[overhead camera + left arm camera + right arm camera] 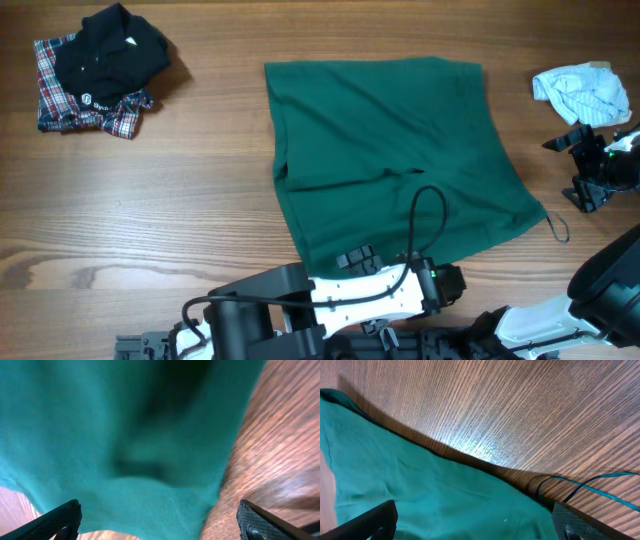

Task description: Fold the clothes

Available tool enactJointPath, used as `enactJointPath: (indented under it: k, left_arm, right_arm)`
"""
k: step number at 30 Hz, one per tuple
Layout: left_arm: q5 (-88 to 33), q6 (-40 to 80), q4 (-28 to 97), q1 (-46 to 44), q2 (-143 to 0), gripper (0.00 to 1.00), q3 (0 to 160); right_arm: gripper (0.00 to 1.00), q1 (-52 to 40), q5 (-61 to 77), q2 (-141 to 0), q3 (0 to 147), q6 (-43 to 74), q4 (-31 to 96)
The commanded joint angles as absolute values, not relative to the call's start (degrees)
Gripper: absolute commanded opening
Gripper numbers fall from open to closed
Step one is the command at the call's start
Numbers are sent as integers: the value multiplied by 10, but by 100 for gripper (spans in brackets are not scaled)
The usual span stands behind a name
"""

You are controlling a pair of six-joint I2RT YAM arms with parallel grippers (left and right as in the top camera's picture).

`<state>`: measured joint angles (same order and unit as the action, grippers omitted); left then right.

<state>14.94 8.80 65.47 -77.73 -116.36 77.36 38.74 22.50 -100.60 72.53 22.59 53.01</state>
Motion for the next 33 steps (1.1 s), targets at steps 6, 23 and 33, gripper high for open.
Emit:
enactJointPath:
  k: [6,23,33]
  left_arm:
    - [148,76,630,-777,-1171,99,751]
    - [126,77,619,-736,-1171,62,740]
    - [126,77,611,-736,-1171,61,740]
  right_arm:
    - [100,388,237,-1000,734,216,529]
    - [100,402,176,-1000,650,281,548]
    - [100,435,180,-1000,622,287,554]
